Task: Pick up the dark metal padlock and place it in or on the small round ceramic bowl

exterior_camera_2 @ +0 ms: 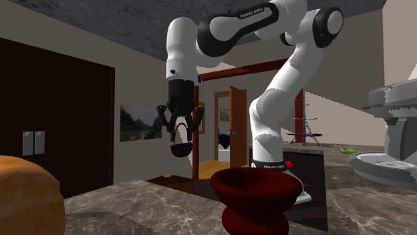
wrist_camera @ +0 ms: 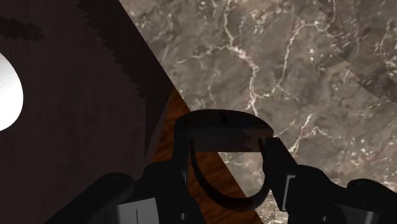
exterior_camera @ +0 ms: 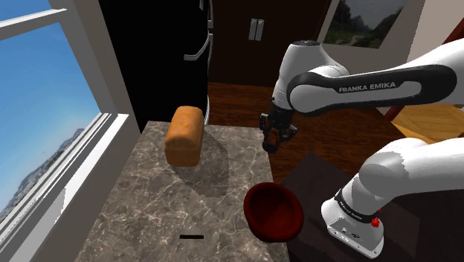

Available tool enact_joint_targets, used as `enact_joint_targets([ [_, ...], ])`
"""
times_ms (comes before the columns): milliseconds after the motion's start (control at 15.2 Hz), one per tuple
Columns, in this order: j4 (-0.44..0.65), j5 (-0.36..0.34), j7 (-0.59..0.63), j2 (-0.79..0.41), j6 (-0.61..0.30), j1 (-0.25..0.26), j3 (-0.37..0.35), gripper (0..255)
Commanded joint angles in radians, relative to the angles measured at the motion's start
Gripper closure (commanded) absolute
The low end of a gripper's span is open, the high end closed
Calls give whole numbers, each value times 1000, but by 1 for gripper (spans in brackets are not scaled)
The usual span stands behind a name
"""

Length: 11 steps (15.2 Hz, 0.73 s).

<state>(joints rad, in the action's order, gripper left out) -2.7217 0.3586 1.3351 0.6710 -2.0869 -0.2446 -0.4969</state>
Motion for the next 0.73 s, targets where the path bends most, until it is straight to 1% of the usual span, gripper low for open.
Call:
enact_joint_targets([
  [0, 11, -4, 1, 5, 17, -1, 4, 255],
  [330, -33, 81, 109, 125, 83, 111, -60, 255],
  [660, -42, 163, 236, 211, 144, 223, -137, 255],
])
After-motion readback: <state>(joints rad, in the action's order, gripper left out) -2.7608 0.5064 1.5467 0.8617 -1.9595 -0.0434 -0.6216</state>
